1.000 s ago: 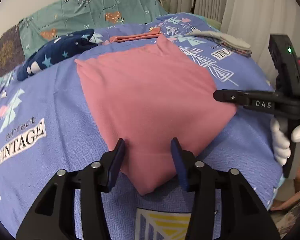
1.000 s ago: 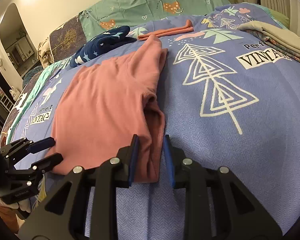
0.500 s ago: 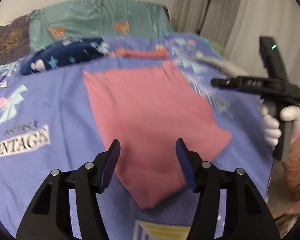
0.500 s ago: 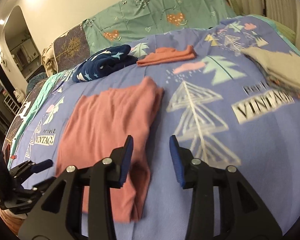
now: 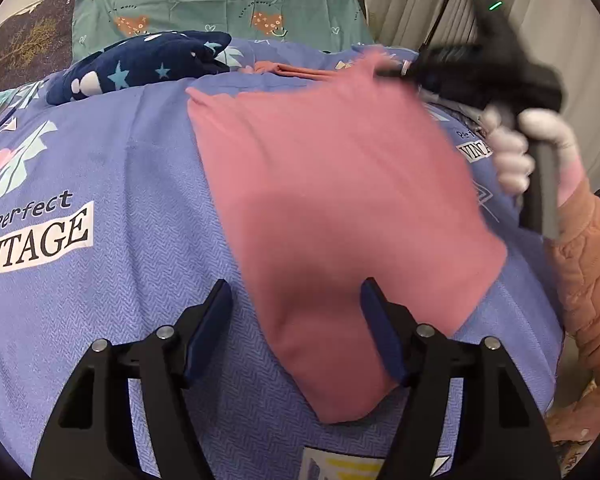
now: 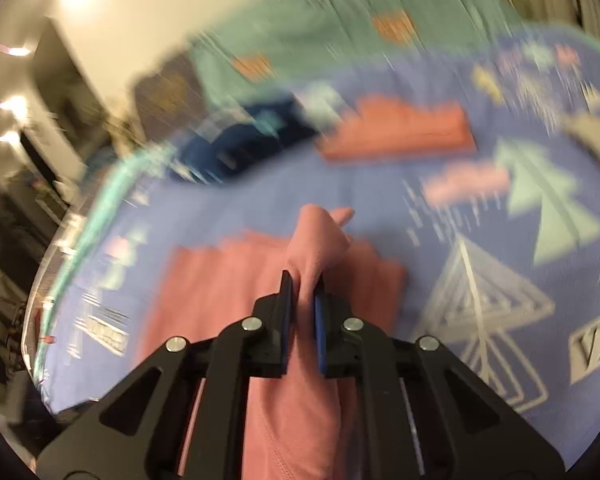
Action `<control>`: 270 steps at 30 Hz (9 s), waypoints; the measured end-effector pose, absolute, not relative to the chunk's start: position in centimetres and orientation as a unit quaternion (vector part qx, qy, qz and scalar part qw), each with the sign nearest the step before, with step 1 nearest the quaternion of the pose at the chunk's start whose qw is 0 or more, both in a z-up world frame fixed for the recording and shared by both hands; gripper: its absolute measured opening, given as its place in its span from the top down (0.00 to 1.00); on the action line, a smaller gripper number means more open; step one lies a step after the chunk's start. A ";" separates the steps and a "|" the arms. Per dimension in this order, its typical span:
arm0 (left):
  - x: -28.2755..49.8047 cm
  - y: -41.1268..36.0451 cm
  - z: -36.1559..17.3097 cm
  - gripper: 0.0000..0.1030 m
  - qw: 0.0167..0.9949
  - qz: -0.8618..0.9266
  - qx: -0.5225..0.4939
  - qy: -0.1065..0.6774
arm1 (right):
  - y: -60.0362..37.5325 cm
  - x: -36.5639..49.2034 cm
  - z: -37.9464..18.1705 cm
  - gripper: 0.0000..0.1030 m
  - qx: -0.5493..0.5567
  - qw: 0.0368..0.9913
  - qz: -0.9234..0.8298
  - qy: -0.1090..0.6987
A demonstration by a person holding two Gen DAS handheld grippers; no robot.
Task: Fold small clothes
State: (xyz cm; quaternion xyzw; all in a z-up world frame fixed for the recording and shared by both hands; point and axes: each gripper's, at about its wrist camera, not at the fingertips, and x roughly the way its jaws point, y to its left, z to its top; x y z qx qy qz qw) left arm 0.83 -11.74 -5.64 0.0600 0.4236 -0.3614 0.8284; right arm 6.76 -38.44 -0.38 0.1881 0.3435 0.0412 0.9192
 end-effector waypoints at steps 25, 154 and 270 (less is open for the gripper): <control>6.0 -11.7 -1.3 0.72 0.865 -0.330 -0.005 0.377 | -33.2 3.2 -6.8 0.80 0.099 0.911 0.036 0.400; 8.8 -22.5 13.3 0.77 0.875 -0.425 0.078 0.221 | -38.7 -2.0 13.0 0.81 0.066 0.981 -0.035 0.178; -2.3 -18.6 9.4 0.01 0.928 -0.277 0.116 0.221 | -35.8 -11.6 8.4 0.02 0.110 0.941 -0.231 0.223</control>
